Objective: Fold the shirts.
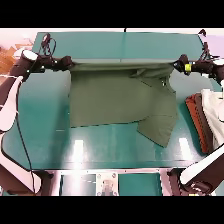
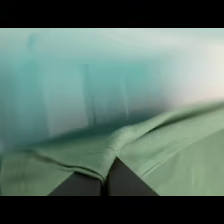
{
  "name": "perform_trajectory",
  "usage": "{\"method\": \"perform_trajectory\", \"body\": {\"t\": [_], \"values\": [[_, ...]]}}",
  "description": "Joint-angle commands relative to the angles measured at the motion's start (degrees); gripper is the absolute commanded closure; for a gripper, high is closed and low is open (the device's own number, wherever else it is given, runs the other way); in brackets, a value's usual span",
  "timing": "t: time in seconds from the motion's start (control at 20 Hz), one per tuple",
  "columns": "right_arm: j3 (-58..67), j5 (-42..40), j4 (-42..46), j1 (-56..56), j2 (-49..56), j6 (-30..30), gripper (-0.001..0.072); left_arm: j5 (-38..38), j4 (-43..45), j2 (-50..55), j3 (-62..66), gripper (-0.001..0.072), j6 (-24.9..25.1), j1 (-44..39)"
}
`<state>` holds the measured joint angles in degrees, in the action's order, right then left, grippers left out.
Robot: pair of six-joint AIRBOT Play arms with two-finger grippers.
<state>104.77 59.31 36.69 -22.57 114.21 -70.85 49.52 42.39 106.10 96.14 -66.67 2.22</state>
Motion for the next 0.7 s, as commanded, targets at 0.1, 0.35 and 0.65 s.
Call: {"method": "perform_trajectory", "body": {"t": [0.1, 0.35, 0.65], "values": [[0.55, 14.34, 21.16, -0.72, 0.24, -4.92, 0.0696, 15.56, 14.58, 0.50, -0.11, 0.0683, -7.04, -0.11], [-2.78, 14.58, 24.04, 0.22, 0.26, -5.22, 0.0696, 12.66, 14.91, 0.81, -6.16, 0.0683, -8.35, -1.77], [-4.42, 12.55, 23.74, 0.66, 0.26, -5.29, 0.0693, 11.06, 13.35, 0.81, -7.69, 0.0682, -8.48, -1.92]]}}
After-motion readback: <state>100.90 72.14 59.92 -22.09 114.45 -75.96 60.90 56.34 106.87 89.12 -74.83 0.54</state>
